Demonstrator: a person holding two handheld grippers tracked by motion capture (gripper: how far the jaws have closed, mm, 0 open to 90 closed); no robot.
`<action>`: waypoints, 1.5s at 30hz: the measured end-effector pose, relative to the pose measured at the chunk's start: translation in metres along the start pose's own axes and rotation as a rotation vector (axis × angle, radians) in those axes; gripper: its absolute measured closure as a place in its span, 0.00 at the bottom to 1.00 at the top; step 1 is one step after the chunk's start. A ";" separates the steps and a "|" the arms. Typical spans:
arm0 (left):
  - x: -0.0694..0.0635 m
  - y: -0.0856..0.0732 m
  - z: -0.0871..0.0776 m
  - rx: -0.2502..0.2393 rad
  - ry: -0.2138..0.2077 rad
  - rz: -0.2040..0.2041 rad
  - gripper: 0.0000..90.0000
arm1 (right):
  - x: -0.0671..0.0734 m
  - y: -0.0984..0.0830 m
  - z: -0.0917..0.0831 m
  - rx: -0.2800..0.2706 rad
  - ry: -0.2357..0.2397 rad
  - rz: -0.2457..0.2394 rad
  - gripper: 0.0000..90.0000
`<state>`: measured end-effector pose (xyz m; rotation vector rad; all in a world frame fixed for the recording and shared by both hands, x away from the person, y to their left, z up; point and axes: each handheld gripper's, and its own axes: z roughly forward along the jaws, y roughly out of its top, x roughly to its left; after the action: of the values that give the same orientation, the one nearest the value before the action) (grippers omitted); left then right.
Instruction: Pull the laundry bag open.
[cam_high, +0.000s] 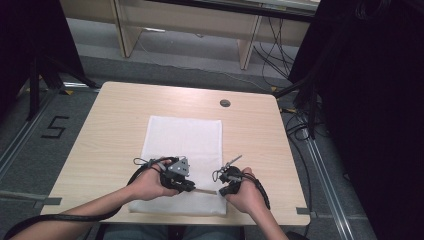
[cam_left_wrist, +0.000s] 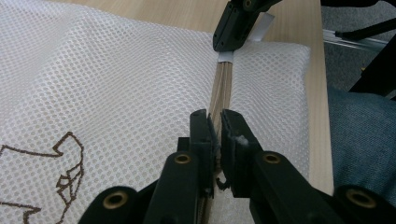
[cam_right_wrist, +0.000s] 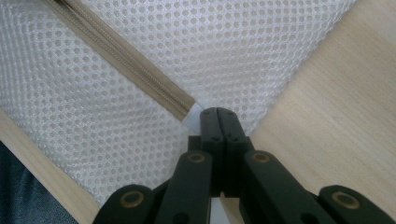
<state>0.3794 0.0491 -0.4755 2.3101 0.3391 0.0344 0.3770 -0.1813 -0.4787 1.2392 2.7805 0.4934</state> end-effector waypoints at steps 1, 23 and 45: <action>0.000 0.000 0.000 0.001 0.002 0.002 0.92 | 0.001 0.000 0.000 0.002 -0.002 -0.006 1.00; 0.000 -0.006 0.001 -0.003 0.000 -0.009 0.92 | 0.002 0.001 0.000 0.009 -0.010 -0.014 1.00; 0.004 -0.010 -0.007 -0.022 -0.003 -0.020 0.92 | 0.001 0.001 0.000 0.010 0.000 -0.003 1.00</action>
<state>0.3799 0.0615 -0.4784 2.2848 0.3585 0.0245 0.3768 -0.1798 -0.4781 1.2372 2.7875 0.4794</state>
